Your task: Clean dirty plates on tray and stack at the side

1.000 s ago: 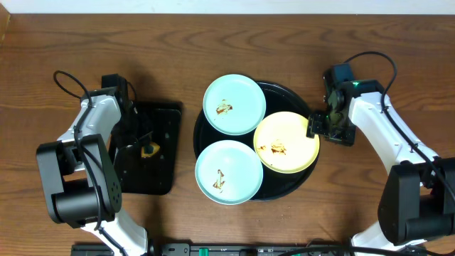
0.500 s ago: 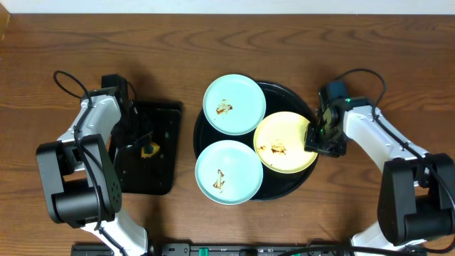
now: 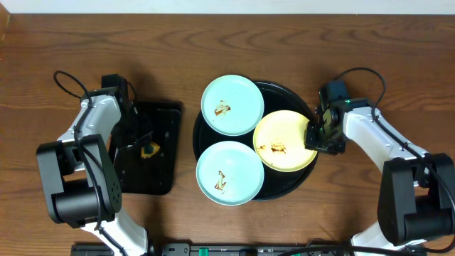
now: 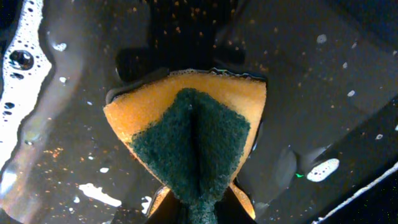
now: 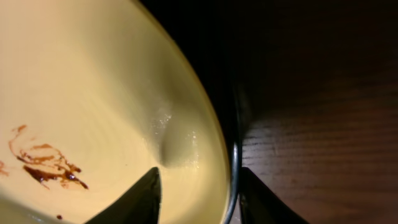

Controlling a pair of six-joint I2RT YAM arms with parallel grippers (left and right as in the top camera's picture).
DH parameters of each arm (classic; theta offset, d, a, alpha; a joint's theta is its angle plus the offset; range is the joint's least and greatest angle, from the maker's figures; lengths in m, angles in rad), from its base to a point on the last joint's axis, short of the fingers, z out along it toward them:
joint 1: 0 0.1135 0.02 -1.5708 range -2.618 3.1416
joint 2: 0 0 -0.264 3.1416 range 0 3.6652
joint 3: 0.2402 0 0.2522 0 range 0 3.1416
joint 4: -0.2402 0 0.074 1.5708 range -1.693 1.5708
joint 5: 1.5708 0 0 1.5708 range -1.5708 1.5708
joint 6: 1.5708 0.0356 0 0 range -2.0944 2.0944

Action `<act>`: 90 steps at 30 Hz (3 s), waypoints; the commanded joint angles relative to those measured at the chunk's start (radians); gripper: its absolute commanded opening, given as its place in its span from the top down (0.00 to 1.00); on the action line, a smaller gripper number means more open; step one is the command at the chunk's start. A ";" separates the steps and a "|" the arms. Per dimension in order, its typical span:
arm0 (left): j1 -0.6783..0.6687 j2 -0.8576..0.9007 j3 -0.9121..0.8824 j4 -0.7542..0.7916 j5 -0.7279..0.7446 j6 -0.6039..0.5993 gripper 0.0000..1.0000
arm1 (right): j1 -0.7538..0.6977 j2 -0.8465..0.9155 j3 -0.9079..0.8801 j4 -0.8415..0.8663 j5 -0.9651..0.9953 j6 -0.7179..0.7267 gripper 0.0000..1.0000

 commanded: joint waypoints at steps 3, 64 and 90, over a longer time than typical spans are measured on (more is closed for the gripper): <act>-0.003 -0.003 0.017 -0.009 -0.004 0.013 0.88 | 0.008 0.003 0.044 -0.018 -0.039 -0.011 0.51; -0.003 -0.003 0.017 -0.022 -0.004 0.013 0.86 | 0.010 0.077 0.049 0.022 -0.027 0.019 0.65; -0.011 -0.003 0.017 -0.024 0.000 0.013 0.90 | 0.010 0.071 -0.045 0.138 0.002 0.069 0.98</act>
